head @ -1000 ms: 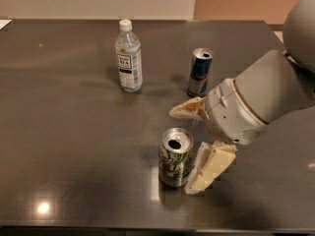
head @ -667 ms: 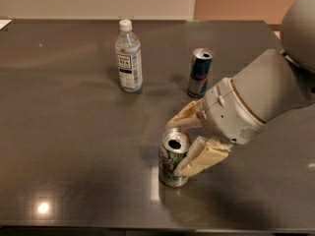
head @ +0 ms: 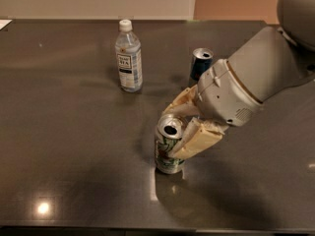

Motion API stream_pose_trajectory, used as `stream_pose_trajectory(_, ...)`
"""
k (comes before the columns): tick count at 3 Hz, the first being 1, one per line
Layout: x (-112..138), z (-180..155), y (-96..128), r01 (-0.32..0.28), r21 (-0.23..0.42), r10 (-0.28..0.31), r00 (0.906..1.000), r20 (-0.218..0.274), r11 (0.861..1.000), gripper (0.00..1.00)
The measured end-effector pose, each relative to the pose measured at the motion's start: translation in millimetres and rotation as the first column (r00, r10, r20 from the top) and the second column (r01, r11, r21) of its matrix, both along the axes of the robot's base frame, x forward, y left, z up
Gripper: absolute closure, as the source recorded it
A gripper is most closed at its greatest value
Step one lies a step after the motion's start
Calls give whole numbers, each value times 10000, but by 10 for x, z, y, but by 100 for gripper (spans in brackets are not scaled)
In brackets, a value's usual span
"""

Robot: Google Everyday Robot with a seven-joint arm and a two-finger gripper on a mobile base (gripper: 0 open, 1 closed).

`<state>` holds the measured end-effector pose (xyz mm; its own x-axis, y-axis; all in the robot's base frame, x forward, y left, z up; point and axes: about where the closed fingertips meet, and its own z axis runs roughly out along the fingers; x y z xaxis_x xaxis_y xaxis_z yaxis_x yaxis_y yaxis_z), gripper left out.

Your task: Move 7up can near blue plastic bottle

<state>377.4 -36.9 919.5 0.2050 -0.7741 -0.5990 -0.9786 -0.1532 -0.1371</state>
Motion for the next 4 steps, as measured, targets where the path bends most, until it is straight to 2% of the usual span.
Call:
stream_pose_trajectory(1,319,182,83,275,77,-276,9994,187,9996,100)
stream_pose_trajectory(2,712,307,159,797,78,-799,9960,401,9968,100)
stream_pose_trajectory(3,1118,343,198,1504,72,-1505,9869,586,9886,100)
stream_pose_trajectory(4,1479,359,201,2153,76,-2153,9736,753,9765,100)
